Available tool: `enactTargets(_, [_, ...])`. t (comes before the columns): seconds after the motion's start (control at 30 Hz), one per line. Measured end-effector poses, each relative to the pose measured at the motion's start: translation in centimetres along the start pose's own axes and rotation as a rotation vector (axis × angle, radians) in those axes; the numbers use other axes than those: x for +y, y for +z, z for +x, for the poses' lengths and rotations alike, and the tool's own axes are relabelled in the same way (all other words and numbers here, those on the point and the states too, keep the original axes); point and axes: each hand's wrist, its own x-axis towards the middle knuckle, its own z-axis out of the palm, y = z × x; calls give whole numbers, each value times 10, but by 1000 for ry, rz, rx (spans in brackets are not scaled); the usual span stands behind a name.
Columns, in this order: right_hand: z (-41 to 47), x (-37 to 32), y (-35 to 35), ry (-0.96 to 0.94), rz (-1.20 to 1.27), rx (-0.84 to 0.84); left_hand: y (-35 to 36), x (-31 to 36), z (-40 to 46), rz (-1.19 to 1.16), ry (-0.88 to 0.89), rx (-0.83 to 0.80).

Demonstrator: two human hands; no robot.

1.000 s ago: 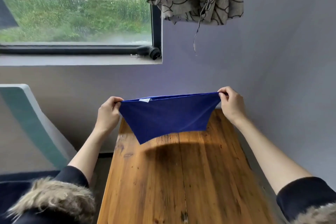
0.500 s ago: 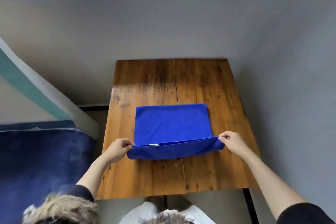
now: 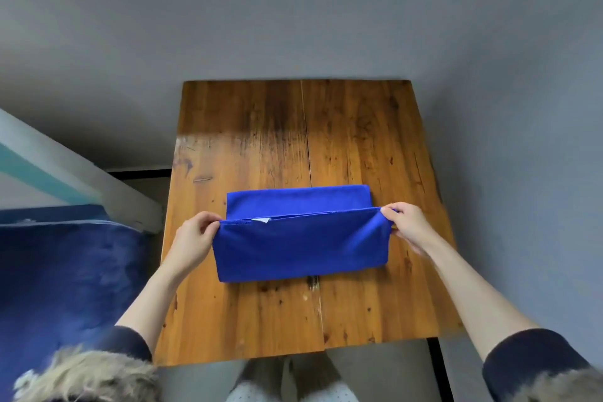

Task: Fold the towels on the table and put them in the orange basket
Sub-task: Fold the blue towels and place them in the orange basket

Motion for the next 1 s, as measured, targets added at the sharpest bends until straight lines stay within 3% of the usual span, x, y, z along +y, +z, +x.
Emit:
enactTargets(0.63, [118, 5, 33, -40, -76, 124, 37, -19, 107, 58, -62, 136])
enactTargets(1.0, [130, 22, 59, -123, -307, 352, 54, -40, 127, 125, -45, 194])
